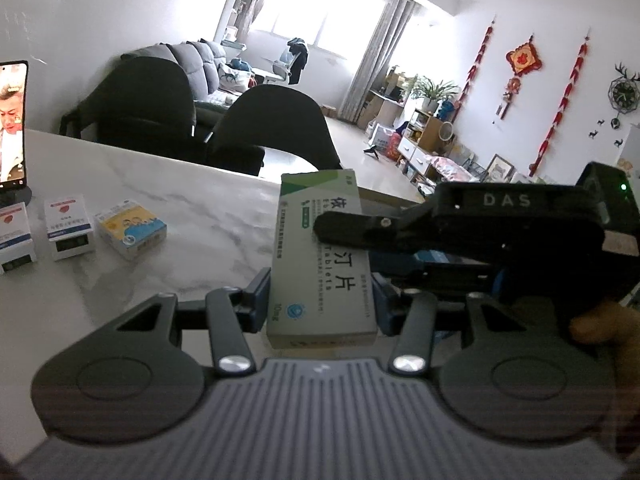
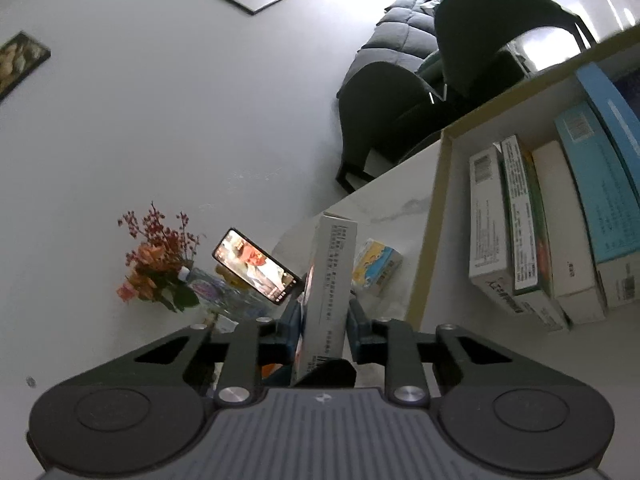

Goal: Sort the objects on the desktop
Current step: 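Lower the Ebastine box into the cardboard box with the left tool while the right tool holds a box, then lower the white barcode box into the cardboard box and open the right tool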

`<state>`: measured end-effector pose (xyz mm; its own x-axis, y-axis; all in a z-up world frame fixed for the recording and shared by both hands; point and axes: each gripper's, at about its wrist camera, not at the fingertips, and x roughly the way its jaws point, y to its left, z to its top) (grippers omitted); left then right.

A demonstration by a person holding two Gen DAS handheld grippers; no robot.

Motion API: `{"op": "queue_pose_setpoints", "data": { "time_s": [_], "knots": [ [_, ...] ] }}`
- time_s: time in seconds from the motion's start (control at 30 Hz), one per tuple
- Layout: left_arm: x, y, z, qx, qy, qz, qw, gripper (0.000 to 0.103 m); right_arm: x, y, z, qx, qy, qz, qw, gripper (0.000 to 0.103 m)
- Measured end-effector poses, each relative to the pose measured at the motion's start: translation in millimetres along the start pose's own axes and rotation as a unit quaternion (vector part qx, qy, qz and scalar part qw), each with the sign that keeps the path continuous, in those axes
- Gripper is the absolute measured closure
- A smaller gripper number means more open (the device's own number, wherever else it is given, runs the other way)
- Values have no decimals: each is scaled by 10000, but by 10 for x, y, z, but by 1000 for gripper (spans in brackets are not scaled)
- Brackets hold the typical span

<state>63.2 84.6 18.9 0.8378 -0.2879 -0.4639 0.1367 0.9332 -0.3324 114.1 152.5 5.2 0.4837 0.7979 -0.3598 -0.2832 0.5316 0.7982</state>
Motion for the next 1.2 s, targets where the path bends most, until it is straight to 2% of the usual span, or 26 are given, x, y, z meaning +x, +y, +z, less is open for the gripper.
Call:
{"op": "queue_pose_setpoints", "data": {
  "time_s": [0.23, 0.33, 0.47, 0.67, 0.97, 1.2],
  "knots": [
    [80, -25, -5, -71, 89, -130, 9998, 53, -77, -58, 0, 75, -153, -15, 9999, 80],
    [103, -61, -13, 4, 149, -168, 9997, 50, -108, -80, 21, 99, -230, -51, 9997, 81],
    [115, -81, -26, 9, 168, -280, 9995, 39, -185, -124, 65, 160, -385, -104, 9991, 81],
    [103, -116, -21, 82, 133, -411, 9990, 38, -429, -270, 188, 332, -762, -302, 9961, 81],
    [102, -85, -28, 71, 149, -326, 9993, 37, -869, -547, 393, 394, -1491, -1027, 9827, 81],
    [93, 23, -6, -79, 132, -217, 9996, 36, -1071, -687, 570, 159, -1576, -1551, 9751, 81]
  ]
}}
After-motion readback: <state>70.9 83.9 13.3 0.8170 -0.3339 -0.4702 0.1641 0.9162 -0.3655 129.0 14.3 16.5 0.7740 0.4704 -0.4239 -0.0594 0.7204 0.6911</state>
